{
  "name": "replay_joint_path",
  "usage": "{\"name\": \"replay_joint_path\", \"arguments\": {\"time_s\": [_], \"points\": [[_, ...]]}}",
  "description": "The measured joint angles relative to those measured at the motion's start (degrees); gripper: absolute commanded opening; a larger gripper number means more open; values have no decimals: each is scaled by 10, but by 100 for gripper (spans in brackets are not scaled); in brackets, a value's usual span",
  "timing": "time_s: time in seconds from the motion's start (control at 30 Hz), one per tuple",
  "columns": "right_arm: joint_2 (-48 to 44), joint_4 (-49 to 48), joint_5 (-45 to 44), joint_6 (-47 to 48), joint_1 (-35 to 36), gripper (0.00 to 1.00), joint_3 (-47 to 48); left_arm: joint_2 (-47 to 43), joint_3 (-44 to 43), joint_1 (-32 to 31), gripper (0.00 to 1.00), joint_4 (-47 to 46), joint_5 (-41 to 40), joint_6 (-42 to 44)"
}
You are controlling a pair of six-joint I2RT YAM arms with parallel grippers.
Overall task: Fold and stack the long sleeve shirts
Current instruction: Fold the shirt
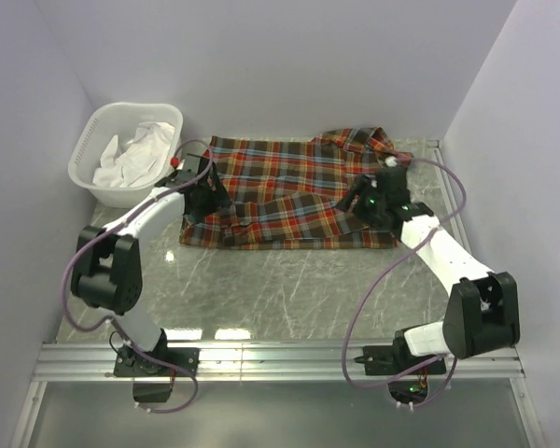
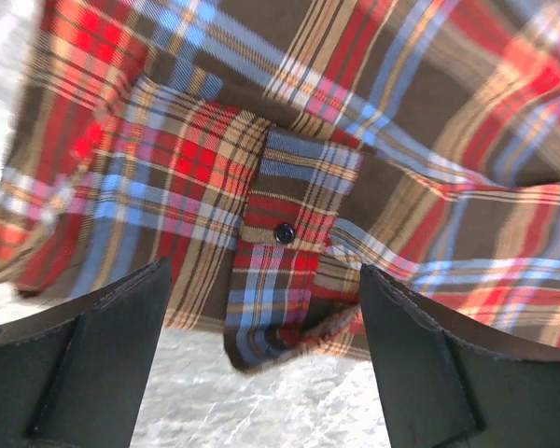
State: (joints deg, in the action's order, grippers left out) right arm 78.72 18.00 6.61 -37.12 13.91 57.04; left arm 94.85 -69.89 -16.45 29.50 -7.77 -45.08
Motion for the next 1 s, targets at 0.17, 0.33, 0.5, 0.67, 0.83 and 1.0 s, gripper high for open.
{"name": "replay_joint_path", "arguments": {"time_s": [0.17,0.33,0.5,0.67,0.83,1.0], "points": [[-30,-70,54,-42,-111,70,-131,55,-17,-7,86,3,9,-14],[-31,-155,110,-91,-197,69,-213,79,-34,-16,84,2,9,-24],[-15,-238,147,-129,-242,68,-264,90,-39,-18,83,1,9,-26],[16,-301,160,-153,-259,68,-294,111,-46,-19,81,-6,9,-26],[19,-319,158,-164,-268,67,-316,135,-59,-20,79,-8,4,-26],[30,-326,163,-169,-277,66,-317,151,-67,-20,74,-11,2,-26]]}}
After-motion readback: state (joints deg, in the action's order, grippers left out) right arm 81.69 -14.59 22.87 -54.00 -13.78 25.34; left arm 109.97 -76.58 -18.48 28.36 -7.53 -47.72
